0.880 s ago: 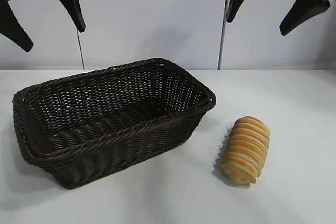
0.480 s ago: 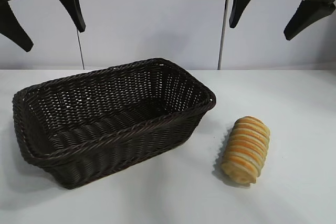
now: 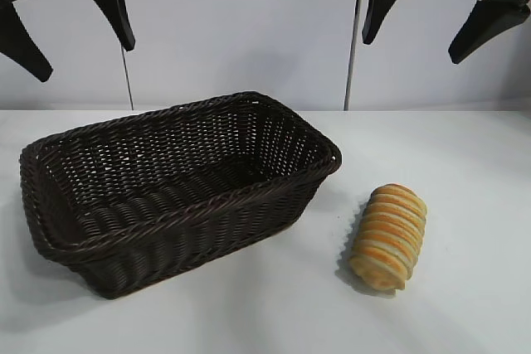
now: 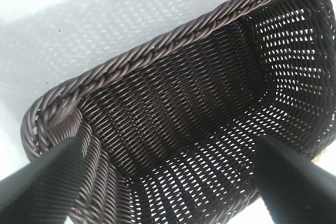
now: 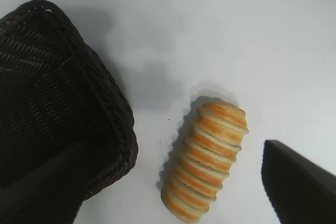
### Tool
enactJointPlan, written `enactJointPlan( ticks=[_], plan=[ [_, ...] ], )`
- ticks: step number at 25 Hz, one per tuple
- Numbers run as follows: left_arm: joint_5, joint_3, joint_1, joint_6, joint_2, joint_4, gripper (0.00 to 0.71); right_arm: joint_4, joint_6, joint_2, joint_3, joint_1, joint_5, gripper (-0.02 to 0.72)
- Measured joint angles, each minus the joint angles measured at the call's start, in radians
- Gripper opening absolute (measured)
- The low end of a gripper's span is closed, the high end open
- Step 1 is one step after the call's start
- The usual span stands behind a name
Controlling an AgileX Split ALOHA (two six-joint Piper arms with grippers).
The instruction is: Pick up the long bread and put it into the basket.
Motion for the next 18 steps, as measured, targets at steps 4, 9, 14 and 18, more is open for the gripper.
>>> enactJointPlan(
  ticks=[4, 9, 14, 18],
  plan=[
    [-0.012, 0.000, 0.000, 0.000, 0.000, 0.000, 0.634, 0.000, 0.000, 0.000, 0.000, 0.000, 0.000, 0.644],
    [-0.048, 0.000, 0.000, 0.000, 0.000, -0.002, 0.634, 0.000, 0.000, 0.000, 0.000, 0.000, 0.000, 0.644],
    [-0.022, 0.012, 0.000, -0.043, -0.008, 0.072, 0.634, 0.000, 0.000, 0.000, 0.000, 0.000, 0.026, 0.644],
    [-0.039, 0.145, 0.000, -0.099, -0.069, 0.124, 0.634, 0.000, -0.006, 0.000, 0.000, 0.000, 0.048, 0.644]
  ],
)
